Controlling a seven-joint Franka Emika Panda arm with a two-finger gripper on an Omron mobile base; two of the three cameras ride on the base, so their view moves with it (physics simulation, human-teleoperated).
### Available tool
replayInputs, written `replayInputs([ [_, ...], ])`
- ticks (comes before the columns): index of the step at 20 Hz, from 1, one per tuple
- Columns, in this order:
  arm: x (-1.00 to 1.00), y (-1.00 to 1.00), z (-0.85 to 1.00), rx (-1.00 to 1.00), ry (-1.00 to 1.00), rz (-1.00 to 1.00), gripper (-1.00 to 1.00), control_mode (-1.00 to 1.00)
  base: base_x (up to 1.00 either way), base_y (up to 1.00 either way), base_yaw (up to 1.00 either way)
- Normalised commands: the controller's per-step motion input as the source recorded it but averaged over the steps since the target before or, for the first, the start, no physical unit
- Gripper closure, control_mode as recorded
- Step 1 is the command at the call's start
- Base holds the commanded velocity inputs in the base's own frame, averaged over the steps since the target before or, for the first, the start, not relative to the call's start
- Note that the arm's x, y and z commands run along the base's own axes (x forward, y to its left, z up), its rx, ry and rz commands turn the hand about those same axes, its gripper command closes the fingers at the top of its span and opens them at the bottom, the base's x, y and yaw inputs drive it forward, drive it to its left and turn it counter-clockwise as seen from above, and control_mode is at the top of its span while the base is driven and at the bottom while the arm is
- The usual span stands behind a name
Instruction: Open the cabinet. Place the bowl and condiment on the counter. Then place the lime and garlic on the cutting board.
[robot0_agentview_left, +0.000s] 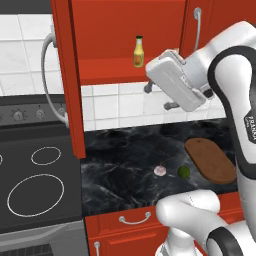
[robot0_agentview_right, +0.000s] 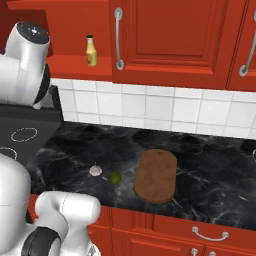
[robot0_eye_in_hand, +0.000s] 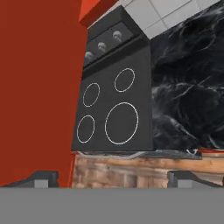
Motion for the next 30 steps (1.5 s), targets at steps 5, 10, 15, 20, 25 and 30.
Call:
replayInputs([
  [5, 0.0, -0.1, -0.08, -0.33, -0.08, 0.0, -1.0, -1.0, 0.0, 0.0, 0.0],
  [10, 0.0, -0.28, -0.05, -0.23, -0.08, 0.0, -1.0, -1.0, 0.0, 0.0, 0.0],
  [15, 0.0, -0.44, -0.12, -0.15, -0.11, 0.0, -1.0, -1.0, 0.0, 0.0, 0.0],
  [20, 0.0, -0.57, -0.16, -0.12, -0.22, 0.04, -1.0, -1.0, 0.0, 0.0, 0.0],
  [25, 0.0, -0.45, -0.12, -0.13, -0.27, 0.05, -1.0, -1.0, 0.0, 0.0, 0.0],
  [30, 0.0, -0.25, 0.0, -0.1, -0.12, 0.0, -1.0, -1.0, 0.0, 0.0, 0.0],
])
